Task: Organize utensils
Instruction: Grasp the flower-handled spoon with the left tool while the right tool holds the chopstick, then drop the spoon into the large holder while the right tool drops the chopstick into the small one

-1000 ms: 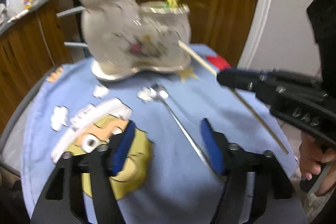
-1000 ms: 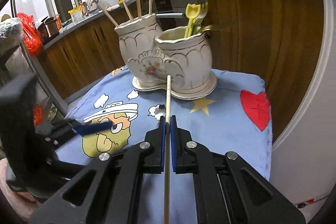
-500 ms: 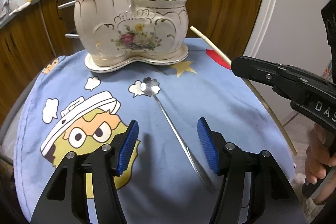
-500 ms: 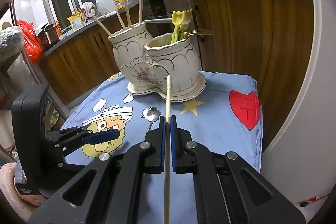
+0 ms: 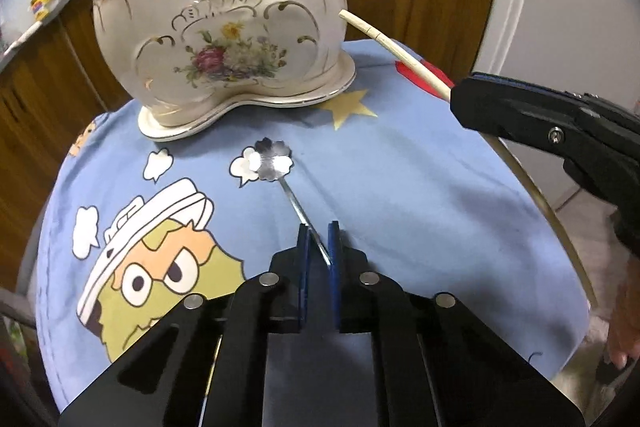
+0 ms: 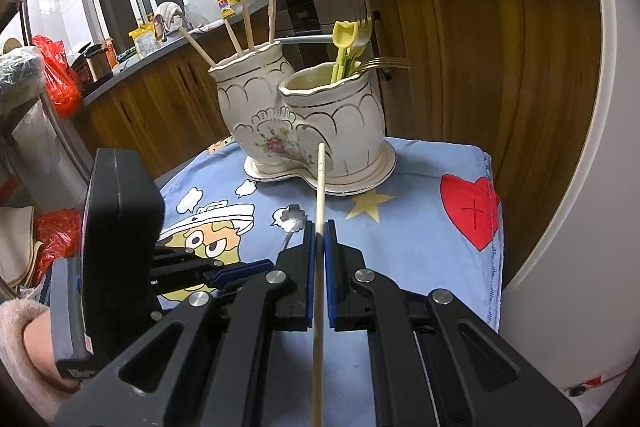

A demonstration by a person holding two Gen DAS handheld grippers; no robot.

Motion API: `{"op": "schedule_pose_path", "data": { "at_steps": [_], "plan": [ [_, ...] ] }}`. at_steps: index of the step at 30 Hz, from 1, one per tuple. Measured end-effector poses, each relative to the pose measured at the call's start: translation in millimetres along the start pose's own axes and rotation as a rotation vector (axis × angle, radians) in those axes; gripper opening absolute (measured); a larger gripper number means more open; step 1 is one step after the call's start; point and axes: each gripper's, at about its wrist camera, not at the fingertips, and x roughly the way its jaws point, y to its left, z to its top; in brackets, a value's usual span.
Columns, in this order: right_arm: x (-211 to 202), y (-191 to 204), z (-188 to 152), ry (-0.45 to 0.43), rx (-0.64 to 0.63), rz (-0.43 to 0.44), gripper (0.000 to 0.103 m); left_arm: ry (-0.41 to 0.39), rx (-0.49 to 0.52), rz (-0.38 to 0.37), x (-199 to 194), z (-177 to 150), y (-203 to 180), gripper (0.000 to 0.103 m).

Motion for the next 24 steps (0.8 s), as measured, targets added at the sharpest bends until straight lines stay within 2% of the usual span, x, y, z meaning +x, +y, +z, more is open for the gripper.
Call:
{"op": "schedule_pose_path", "data": {
  "at_steps": [6,10,13,15,16,18,20,22,24],
  "plan": [
    [-0.3,0.2,0.3,-0.004,0.002,0.008,0.005,0.034,0.023,-0.05,-10.7,-9.6,19.3,0.004],
    [0.0,2.9,-0.2,-0.002,-0.006,0.016,0.005,0.076,0.101,-0.052,-22.7,-23.6,23.1,0.004],
    [2.3,7.2,-0.1,0.001,-0.014,0.02,0.005,0.087,0.102,-0.047,-23.0,-23.8,24.0,0.004],
    [4.0,10.1,-0.3,0.006,-0.016,0.023,0.005,0.084,0.097,-0.039,-22.1,-21.1,24.3,0.006],
    [4.7,11.6,-0.8,0.007,-0.019,0.024,0.005,0.082,0.09,-0.04,-21.1,-18.7,23.6,0.012],
    [5.1,13.6,-1.7,0.009,-0.025,0.024,0.005,0.074,0.091,-0.035,-16.4,-16.9,20.0,0.012],
    [4.5,14.4,-1.9,0.001,-0.028,0.025,0.005,0.066,0.086,-0.037,-14.3,-14.2,21.1,0.012],
    [1.8,13.9,-1.3,-0.017,-0.024,0.036,0.005,0.048,0.102,-0.031,-14.2,-14.4,21.2,0.004],
    [-2.0,13.0,0.0,-0.047,-0.016,0.047,0.005,0.032,0.1,-0.043,-16.5,-17.4,22.1,0.004]
  ]
}}
